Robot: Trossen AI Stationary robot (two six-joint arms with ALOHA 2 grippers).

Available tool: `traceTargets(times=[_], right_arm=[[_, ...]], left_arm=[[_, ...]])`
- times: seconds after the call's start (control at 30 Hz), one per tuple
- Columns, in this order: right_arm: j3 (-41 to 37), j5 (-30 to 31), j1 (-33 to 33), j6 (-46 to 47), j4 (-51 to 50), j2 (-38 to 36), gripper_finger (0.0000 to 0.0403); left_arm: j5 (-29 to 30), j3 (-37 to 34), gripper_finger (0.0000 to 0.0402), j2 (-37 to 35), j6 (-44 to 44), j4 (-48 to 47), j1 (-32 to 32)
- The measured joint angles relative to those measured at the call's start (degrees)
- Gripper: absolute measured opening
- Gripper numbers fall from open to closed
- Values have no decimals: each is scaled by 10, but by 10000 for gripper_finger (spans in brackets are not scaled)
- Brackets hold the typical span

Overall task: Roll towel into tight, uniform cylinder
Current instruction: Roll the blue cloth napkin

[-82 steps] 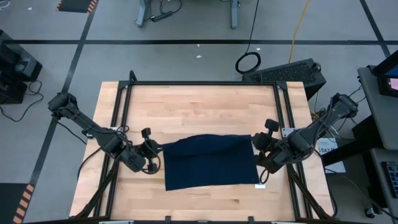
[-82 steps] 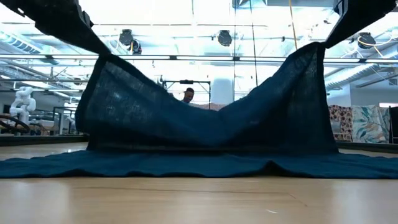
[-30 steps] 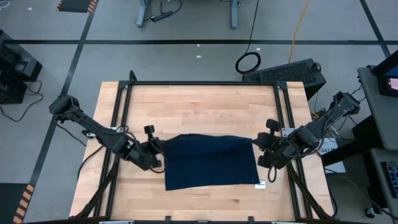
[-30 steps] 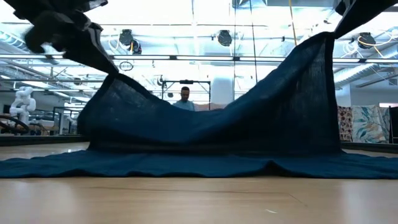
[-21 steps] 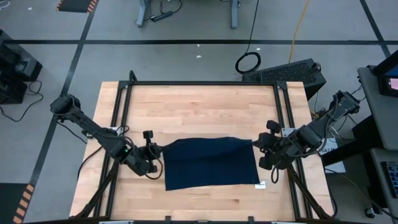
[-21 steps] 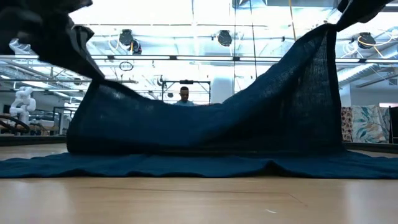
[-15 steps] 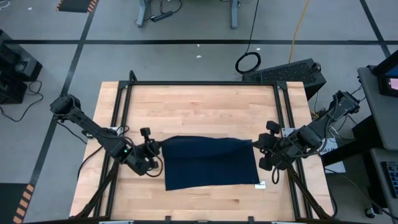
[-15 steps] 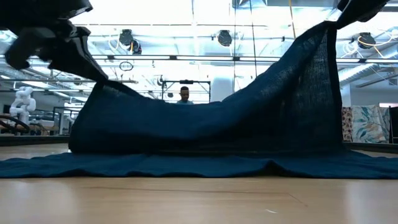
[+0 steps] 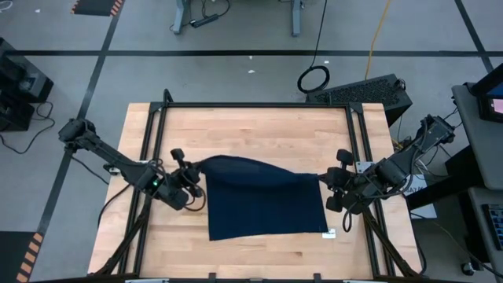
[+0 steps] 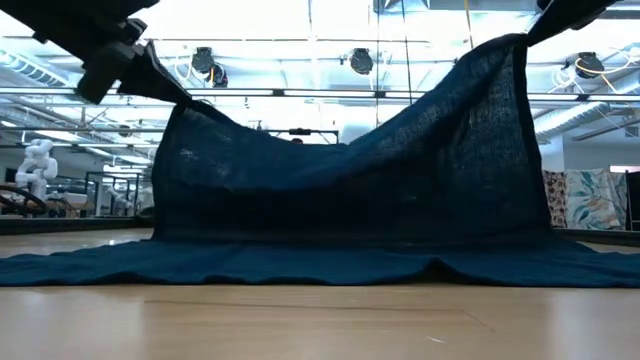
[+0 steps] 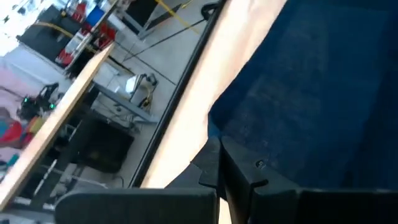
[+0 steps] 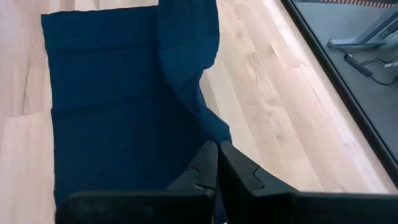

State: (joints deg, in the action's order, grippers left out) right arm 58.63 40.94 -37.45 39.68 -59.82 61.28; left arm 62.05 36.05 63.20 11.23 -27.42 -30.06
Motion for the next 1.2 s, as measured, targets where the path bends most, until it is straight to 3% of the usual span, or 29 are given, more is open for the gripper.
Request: traceTargets(times=[0.17,0.33,0.77,1.2], right_arm=[[0,-2,0,1,-3,0,0],[0,-7,0,15,-2,0,0],[0,-10,0,14,-7,0,0],[0,-68,-20,44,-45,30,0]], left_arm=[[-76,0,11,-1,13,6,12],[-107,0,11,-1,32,5,9],[-124,0,11,5,79,5,-16],[-106,0,11,8,120,29,-23]])
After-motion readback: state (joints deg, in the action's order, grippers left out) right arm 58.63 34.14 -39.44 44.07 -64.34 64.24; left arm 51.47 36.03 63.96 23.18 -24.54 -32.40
